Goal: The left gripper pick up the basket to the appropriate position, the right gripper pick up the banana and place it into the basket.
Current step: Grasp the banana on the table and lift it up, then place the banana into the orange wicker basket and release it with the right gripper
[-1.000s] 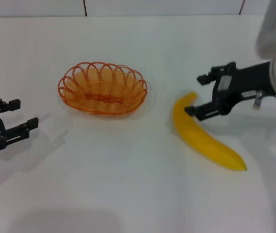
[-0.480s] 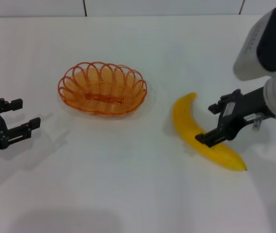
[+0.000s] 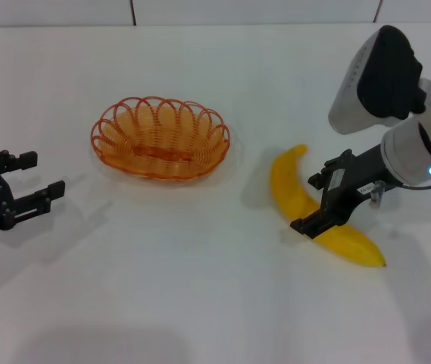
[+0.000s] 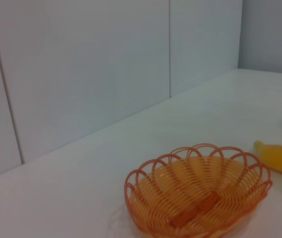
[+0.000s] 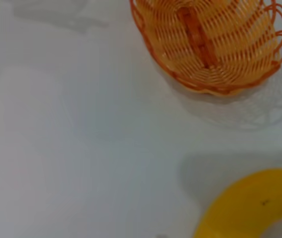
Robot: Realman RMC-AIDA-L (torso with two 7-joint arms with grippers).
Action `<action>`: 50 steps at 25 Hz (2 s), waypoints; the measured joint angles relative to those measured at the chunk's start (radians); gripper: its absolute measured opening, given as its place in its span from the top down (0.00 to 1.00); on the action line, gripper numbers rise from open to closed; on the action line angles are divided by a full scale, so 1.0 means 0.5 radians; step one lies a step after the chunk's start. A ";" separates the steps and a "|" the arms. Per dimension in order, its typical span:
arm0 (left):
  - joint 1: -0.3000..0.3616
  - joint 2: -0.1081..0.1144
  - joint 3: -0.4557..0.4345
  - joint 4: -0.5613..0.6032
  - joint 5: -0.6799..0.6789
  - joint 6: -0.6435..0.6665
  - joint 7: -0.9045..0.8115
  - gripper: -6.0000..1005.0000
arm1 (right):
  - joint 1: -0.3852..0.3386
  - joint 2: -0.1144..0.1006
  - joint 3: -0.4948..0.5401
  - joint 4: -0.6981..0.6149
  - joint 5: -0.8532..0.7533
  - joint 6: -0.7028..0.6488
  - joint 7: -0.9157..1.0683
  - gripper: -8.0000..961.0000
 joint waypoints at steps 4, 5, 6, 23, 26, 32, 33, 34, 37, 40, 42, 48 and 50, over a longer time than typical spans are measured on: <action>-0.011 0.000 0.009 0.000 0.000 0.000 0.000 0.31 | 0.048 -0.002 0.004 0.112 -0.075 0.071 0.024 0.07; -0.014 0.000 0.011 0.000 0.000 0.000 0.000 0.31 | 0.061 -0.001 0.003 0.138 -0.083 0.079 0.030 0.07; -0.015 0.000 0.010 0.000 0.000 0.000 0.000 0.31 | 0.074 -0.001 0.001 0.161 -0.087 0.085 0.035 0.07; -0.014 0.000 0.008 0.000 0.000 0.000 0.000 0.31 | 0.123 -0.001 -0.004 0.248 -0.089 0.090 0.036 0.15; -0.015 0.000 0.005 0.000 0.000 0.000 0.000 0.31 | 0.125 -0.001 0.003 0.247 -0.089 0.087 0.036 0.22; -0.008 0.000 0.002 0.000 0.000 0.000 0.000 0.31 | 0.114 -0.003 0.047 0.154 -0.089 0.050 0.039 0.47; -0.007 0.000 0.002 0.000 0.000 0.000 0.000 0.31 | 0.104 -0.003 0.061 0.123 -0.088 0.035 0.039 0.48; -0.007 0.000 0.001 0.000 0.000 0.000 0.000 0.31 | 0.089 -0.004 0.084 0.072 -0.089 0.017 0.039 0.49; -0.007 0.000 0.000 0.000 0.000 0.000 0.000 0.31 | 0.041 -0.003 0.130 -0.104 -0.090 -0.003 0.039 0.50; -0.007 0.000 0.000 0.000 0.000 0.000 0.000 0.31 | 0.021 0.000 0.134 -0.237 -0.083 0.035 0.036 0.50; -0.009 0.000 0.000 0.000 0.000 0.000 0.000 0.31 | 0.026 0.004 0.101 -0.288 -0.058 0.089 0.026 0.50; -0.014 0.000 0.004 0.000 0.000 0.000 0.000 0.31 | 0.217 0.005 -0.146 -0.258 0.007 0.374 0.018 0.50; -0.017 0.000 0.008 0.000 0.000 0.000 0.000 0.31 | 0.333 0.007 -0.246 -0.181 0.029 0.456 0.023 0.50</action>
